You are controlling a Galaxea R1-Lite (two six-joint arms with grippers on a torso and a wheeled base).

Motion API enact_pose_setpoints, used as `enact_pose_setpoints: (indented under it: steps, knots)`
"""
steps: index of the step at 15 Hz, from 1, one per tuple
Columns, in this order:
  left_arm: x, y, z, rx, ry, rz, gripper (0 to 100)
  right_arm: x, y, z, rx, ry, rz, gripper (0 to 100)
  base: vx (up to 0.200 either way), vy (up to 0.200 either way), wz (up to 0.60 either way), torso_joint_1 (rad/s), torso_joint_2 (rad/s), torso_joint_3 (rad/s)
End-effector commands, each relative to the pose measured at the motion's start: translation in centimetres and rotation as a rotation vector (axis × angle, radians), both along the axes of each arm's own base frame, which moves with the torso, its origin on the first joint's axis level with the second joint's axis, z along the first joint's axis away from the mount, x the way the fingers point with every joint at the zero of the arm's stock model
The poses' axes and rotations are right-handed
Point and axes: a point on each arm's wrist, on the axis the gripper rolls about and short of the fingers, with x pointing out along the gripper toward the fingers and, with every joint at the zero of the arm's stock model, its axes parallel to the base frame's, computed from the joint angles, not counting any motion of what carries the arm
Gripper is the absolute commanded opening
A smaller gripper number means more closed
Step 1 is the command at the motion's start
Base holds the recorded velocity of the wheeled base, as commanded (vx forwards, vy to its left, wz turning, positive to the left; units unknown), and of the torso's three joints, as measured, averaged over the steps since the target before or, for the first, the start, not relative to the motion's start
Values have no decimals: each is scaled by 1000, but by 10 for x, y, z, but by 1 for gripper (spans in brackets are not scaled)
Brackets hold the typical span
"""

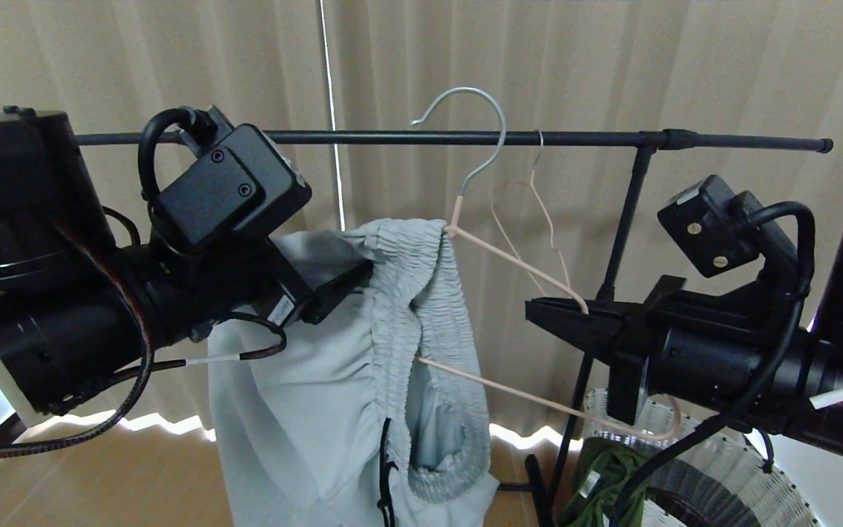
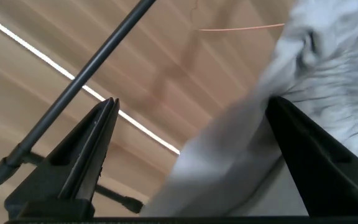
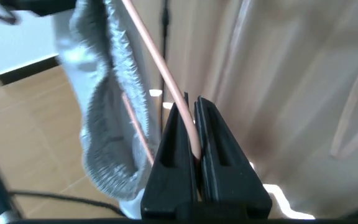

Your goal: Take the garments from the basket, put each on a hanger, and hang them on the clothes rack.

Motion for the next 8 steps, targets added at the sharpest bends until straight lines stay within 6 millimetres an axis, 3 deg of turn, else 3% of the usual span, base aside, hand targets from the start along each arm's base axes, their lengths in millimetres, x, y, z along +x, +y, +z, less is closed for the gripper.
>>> enact_pose_setpoints:
  steps: [1,8]
  knots:
    - [1,-1,-1,2,5,-9,100,-3,0,1,5,-2,47,0,0,0,0,0,0,0]
    - [-1,0,-2,0,5,-11,100,-9,1,4,2,-28,140,0,0,0,0,0,0,0]
